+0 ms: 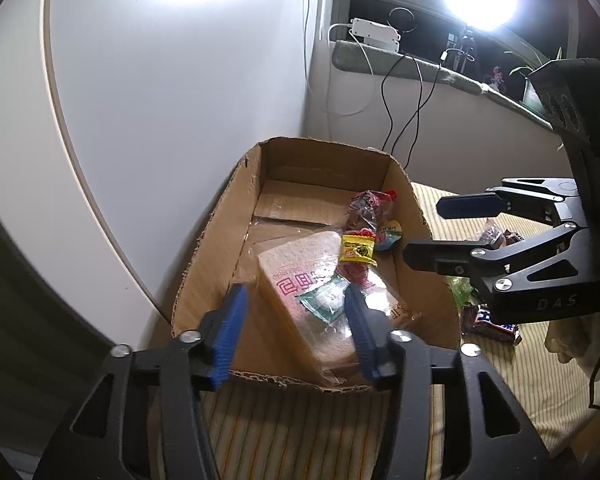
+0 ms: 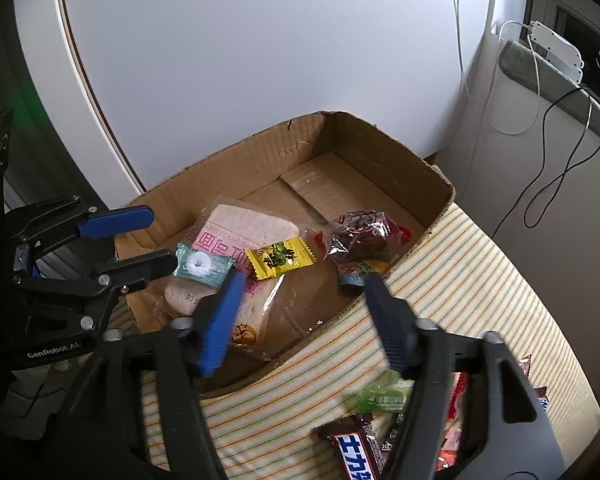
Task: Organize snacks
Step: 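Move the left gripper to the blue chocolate bar while the right approaches the red-capped egg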
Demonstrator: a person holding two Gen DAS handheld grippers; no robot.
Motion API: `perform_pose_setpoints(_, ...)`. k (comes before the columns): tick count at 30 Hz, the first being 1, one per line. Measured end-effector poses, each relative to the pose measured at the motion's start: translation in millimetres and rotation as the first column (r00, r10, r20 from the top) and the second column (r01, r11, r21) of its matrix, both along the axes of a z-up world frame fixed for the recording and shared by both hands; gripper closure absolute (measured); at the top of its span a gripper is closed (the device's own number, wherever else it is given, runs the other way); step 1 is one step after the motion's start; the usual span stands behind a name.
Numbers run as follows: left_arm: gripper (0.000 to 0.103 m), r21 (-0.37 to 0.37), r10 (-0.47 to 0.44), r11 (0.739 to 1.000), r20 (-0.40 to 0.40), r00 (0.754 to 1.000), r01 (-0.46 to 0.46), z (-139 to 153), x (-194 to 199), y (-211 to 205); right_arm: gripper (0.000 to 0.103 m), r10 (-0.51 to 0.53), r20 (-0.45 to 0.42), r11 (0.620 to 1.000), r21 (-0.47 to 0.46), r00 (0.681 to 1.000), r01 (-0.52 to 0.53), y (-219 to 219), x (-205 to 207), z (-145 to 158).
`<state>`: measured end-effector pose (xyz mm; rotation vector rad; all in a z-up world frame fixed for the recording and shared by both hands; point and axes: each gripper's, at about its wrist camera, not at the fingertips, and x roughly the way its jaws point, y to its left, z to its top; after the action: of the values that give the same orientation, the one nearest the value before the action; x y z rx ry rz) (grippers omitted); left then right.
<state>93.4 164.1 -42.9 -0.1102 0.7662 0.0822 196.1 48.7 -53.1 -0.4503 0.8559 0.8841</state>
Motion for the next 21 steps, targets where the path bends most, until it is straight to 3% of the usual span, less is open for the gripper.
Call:
perform_pose_setpoints(4, 0.039, 0.006, -0.006, 1.000, 0.004, 1.000, 0.006, 2, -2, -3, 0.022, -0.018, 0.010, 1.000, 0.008, 1.000, 0.018, -7, -1, 4)
perform_pose_setpoints(10, 0.030, 0.004, -0.009, 1.000, 0.017, 1.000, 0.009, 7, -7, -7, 0.022, -0.041, 0.024, 0.999, 0.017, 0.999, 0.040, -21, -4, 13)
perform_pose_setpoints(21, 0.030, -0.013, -0.062, 0.998, 0.039, 0.997, 0.063, 15, -16, -35, 0.022, -0.124, 0.034, 0.991, 0.054, 0.992, 0.122, -80, -4, 30)
